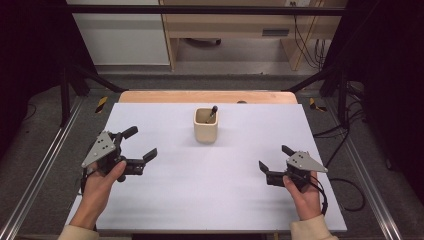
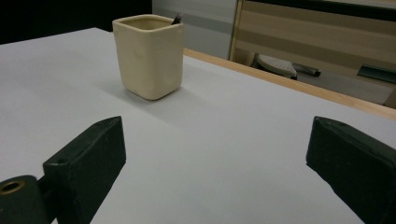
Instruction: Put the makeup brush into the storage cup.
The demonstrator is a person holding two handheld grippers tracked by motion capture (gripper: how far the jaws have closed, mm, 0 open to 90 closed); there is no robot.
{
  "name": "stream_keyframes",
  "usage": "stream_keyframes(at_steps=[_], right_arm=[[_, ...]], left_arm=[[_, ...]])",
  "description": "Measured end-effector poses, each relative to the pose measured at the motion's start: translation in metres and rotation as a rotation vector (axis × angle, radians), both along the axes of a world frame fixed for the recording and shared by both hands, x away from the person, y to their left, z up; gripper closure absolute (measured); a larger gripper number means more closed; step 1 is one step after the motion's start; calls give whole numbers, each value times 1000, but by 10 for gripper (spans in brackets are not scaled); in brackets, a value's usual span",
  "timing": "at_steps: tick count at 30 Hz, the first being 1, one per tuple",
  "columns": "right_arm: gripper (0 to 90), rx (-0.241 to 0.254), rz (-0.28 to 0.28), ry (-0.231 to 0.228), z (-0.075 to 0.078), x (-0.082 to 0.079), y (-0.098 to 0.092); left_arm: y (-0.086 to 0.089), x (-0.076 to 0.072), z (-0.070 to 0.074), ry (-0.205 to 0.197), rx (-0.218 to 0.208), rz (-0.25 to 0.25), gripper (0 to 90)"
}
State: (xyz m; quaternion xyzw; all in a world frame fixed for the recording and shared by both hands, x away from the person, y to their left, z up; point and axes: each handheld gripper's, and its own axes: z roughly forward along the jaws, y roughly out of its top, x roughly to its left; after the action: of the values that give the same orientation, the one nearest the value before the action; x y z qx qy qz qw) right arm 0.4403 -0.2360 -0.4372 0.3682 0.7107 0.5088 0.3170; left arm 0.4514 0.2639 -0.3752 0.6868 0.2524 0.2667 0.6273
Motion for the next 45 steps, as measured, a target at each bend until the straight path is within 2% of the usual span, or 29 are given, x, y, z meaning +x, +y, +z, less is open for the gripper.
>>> stream_keyframes(at_steps=[4, 10, 14, 16, 19, 25, 39, 45], right_arm=[[52, 9, 1, -8, 1, -1, -2], [52, 31, -1, -17, 2, -3, -5], [52, 44, -1, -28, 4, -4, -7], [52, 46, 3, -33, 5, -4, -8], [51, 53, 5, -38, 6, -5, -8], [53, 71, 8, -56, 9, -6, -11], [42, 75, 19, -55, 10, -8, -16], [39, 78, 27, -53, 9, -8, -16]], left_arm=[[8, -4, -3, -12, 8, 15, 16], [16, -11, -9, -14, -6, 33, 17], [21, -14, -12, -16, 4, 40, 16], [23, -15, -15, -14, -10, 47, 16], [26, -17, -19, -14, -8, 55, 16], [31, -21, -24, -24, 13, 89, 23], [34, -26, -36, -14, 12, 83, 15], [36, -26, -41, -13, -1, 83, 8]])
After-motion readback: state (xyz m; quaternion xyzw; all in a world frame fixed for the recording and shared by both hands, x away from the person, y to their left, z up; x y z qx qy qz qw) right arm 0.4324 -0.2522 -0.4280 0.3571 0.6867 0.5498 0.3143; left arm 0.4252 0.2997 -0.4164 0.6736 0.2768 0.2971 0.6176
